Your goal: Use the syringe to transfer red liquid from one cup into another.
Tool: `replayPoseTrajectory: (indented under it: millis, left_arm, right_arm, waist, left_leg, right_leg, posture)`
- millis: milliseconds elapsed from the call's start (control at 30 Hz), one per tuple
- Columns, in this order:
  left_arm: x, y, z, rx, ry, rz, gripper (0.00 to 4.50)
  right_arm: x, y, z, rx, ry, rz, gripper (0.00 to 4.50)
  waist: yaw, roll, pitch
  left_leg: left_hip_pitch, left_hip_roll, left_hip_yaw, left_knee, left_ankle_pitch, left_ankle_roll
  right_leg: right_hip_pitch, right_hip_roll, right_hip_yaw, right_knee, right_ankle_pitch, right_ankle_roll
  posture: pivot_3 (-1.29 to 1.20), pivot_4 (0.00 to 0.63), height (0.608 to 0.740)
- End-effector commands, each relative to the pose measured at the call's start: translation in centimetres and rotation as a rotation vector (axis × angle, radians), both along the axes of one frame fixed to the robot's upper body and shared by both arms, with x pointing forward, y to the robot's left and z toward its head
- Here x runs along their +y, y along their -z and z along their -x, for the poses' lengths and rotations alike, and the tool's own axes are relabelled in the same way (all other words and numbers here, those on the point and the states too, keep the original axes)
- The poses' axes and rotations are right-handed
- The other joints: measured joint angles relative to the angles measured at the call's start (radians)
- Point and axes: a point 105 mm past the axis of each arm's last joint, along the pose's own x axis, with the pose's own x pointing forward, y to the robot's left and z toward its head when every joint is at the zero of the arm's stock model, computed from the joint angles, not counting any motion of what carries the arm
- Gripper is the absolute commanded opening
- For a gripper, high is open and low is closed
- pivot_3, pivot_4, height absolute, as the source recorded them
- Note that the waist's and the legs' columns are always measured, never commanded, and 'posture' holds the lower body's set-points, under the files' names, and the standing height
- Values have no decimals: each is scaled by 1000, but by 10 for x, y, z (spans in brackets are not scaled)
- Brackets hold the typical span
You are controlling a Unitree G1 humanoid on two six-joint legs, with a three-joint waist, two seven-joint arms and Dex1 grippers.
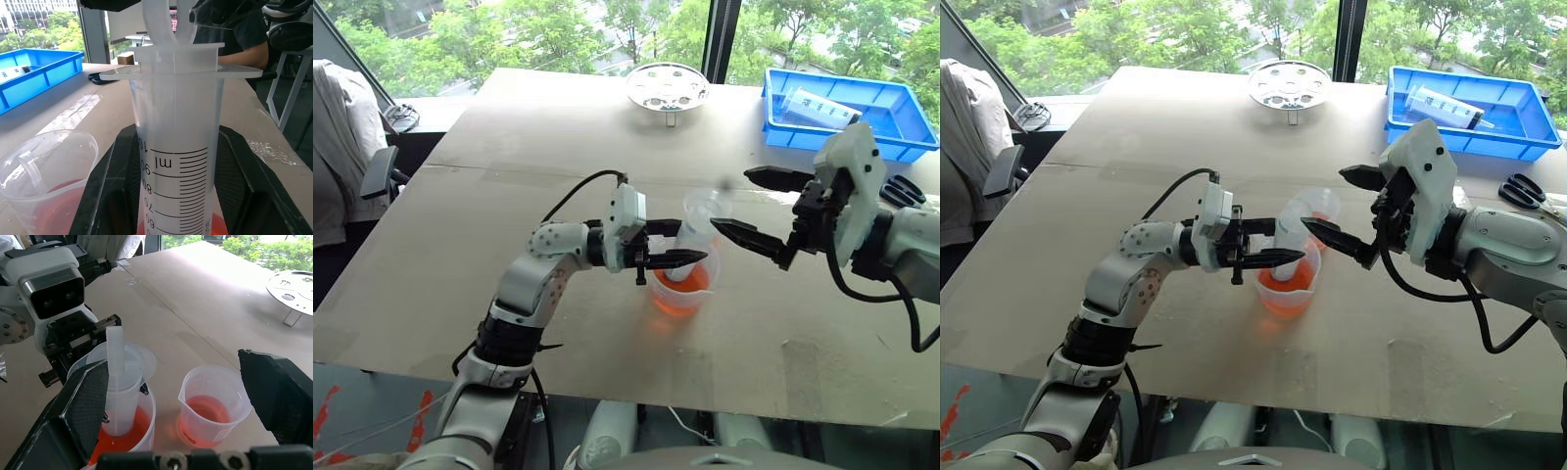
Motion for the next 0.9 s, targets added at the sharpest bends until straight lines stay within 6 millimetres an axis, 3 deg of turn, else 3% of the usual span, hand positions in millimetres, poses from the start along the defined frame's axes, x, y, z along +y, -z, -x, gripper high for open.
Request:
replayPoseTrajectory:
  millis: [33, 700, 900]
  left_arm:
    - [-6, -12, 14, -56, 67, 26, 1470]
    - [-8, -8, 16, -51, 57, 28, 1470]
    - [-9, -9, 15, -54, 50, 31, 1470]
  right_arm:
    - [-10, -12, -11, -71, 88, -9, 4500]
    - [-14, -8, -32, -19, 209, -55, 4500]
    - [-16, -6, -33, 1, 222, -50, 1963]
  waist:
    - [0, 0, 0]
    - [-1, 0, 0]
    - [-1, 0, 0]
  left_leg:
    - [0, 0, 0, 0, 0, 0]
    - [0, 0, 0, 0, 0, 0]
    - [0, 0, 0, 0, 0, 0]
  right_leg:
    - [0, 0, 0, 0, 0, 0]
    - [0, 0, 0, 0, 0, 0]
    - [0, 0, 0, 0, 0, 0]
  posture:
    - [0, 150, 740]
    - [0, 150, 740]
    - [0, 150, 740]
